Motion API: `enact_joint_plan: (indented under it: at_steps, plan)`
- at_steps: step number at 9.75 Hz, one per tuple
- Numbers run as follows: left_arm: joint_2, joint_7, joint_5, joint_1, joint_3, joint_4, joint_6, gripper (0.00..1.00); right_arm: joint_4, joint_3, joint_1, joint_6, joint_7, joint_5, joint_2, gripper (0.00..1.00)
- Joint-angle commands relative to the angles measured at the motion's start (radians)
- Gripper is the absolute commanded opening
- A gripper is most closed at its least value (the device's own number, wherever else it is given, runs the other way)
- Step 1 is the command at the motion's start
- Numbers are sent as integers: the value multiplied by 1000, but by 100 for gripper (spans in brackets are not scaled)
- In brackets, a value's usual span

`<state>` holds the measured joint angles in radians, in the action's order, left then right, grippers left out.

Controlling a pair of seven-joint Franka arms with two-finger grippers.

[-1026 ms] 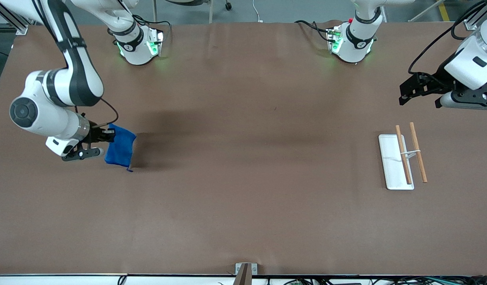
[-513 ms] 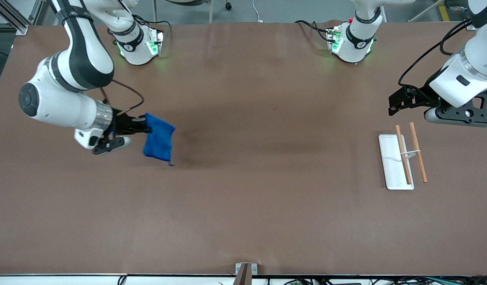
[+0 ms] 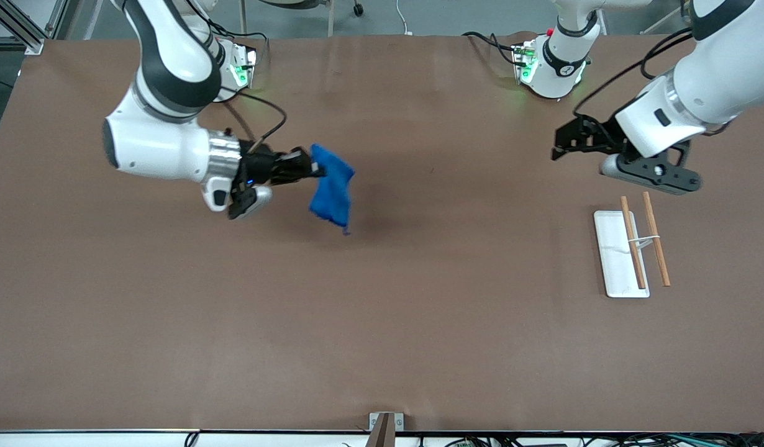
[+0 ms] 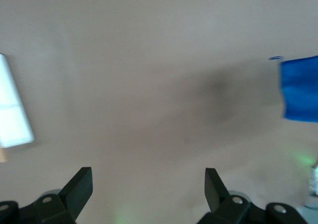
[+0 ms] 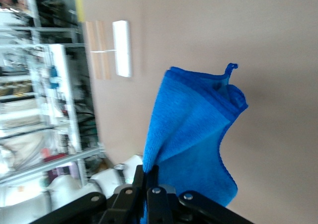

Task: Right arm passes towel to left arm to hang
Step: 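Carry the towel toward the left gripper and let it grasp the towel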

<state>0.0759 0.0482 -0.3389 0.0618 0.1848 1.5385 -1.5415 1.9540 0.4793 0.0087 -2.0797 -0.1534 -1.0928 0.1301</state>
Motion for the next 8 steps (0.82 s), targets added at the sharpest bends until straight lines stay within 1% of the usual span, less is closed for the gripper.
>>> enact_joint_plan:
  at_steps: [1,2,3,4,5,6,8]
  plan:
    - [-18,-85,-230,-69,-4,98,27,100,3,109,-6,-74,6,-227,0,0]
    - [-31,-120,-317,-79,-4,147,37,100,-1,140,-4,-77,6,-331,3,0]
    - [-37,-142,-369,-79,-4,199,37,99,-21,169,2,-79,-6,-420,17,0]
    - [-42,-184,-441,-79,-4,256,37,99,-45,183,5,-79,-9,-461,32,0]
    - [-50,-251,-530,-80,-5,337,35,99,-73,189,19,-79,-12,-507,46,0]
    - [-62,-308,-602,-80,-5,409,32,99,-98,197,33,-83,-14,-569,54,0]
    - [-64,-390,-757,-79,-5,529,31,99,-113,206,42,-82,-15,-630,75,0]
